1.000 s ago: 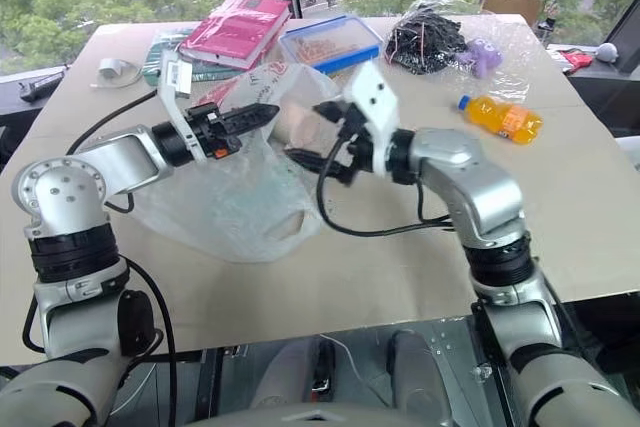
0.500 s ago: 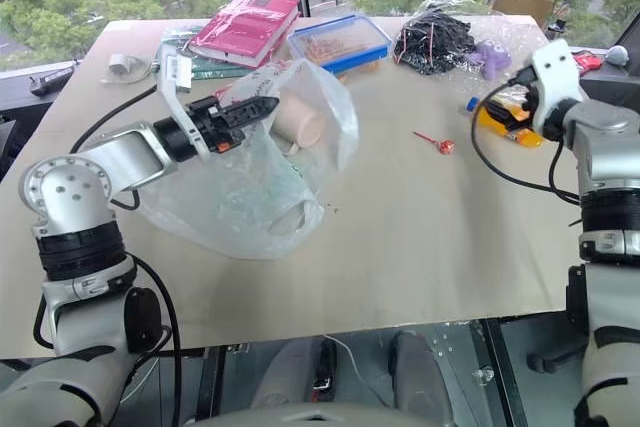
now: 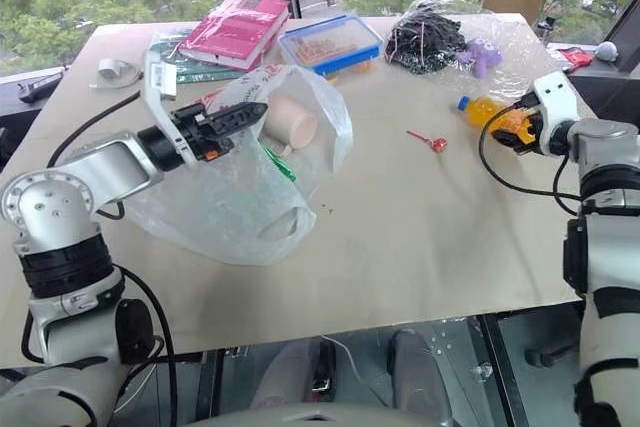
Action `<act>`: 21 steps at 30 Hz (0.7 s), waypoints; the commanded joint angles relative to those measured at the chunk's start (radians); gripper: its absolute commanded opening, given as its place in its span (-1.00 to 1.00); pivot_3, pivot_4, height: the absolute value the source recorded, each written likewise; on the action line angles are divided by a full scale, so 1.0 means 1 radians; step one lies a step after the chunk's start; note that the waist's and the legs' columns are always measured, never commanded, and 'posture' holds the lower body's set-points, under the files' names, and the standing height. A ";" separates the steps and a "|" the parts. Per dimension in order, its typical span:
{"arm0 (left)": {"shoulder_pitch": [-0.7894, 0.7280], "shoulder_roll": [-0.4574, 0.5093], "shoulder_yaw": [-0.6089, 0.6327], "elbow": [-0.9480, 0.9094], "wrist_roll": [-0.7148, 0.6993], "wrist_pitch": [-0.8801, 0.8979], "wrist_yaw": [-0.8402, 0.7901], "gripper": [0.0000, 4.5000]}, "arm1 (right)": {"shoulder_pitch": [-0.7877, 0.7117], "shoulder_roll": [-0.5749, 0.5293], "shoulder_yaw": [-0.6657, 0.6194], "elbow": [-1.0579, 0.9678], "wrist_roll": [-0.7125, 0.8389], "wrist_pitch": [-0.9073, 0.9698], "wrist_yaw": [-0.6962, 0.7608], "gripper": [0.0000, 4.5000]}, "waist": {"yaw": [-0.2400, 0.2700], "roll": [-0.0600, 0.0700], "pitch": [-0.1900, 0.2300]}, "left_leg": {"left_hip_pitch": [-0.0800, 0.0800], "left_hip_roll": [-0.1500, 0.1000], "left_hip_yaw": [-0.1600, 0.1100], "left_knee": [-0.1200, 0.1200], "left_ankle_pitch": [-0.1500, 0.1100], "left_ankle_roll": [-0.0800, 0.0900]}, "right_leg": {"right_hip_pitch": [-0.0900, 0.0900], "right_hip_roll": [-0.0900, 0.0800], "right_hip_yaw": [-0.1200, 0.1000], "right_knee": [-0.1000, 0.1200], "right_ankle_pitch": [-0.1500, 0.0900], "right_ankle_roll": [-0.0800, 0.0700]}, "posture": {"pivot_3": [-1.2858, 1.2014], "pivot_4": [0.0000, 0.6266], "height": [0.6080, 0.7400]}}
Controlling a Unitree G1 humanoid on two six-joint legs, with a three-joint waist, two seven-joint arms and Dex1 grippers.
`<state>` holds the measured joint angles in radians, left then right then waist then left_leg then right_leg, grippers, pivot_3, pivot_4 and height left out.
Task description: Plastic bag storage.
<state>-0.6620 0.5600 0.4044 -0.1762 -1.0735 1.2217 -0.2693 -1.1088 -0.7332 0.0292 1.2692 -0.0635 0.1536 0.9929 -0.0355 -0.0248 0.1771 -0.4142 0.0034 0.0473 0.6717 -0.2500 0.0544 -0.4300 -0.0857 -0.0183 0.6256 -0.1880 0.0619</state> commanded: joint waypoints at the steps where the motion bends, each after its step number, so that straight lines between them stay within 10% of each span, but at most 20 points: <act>1: -0.001 0.016 0.020 -0.036 -0.022 -0.010 0.002 -1.00 | 0.076 -0.049 0.030 -0.105 -0.008 -0.007 0.168 0.92 | 0.002 0.000 0.000 | 0.000 0.000 0.000 0.000 0.000 0.000 | 0.000 0.000 0.000 0.000 0.000 0.000 | 0.03 -0.52 1.00; 10: -0.025 0.024 -0.017 0.012 -0.006 -0.029 -0.029 -1.00 | 0.349 -0.070 -0.130 -0.853 0.108 0.202 -0.030 0.92 | 0.009 0.004 0.001 | 0.000 0.001 0.001 0.000 0.001 -0.002 | -0.003 0.000 0.001 0.003 0.000 0.000 | 0.03 -0.52 1.00; 21: -0.047 0.025 -0.031 0.006 -0.008 -0.035 -0.036 -1.00 | -0.093 0.042 -0.079 0.004 -0.053 -0.040 -0.512 0.92 | 0.022 0.003 0.001 | -0.001 -0.001 0.000 0.000 0.001 -0.001 | -0.001 0.000 0.000 0.000 0.000 0.000 | 0.03 -0.52 1.00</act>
<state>-0.7022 0.5723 0.3456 -0.1213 -1.0613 1.1921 -0.3079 -1.1679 -0.6781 -0.0351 1.2229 -0.1086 0.1428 0.5313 -0.0134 -0.0219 0.1786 -0.4162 0.0028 0.0473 0.6702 -0.2492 0.0532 -0.4321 -0.0859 -0.0186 0.6248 -0.1881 0.0616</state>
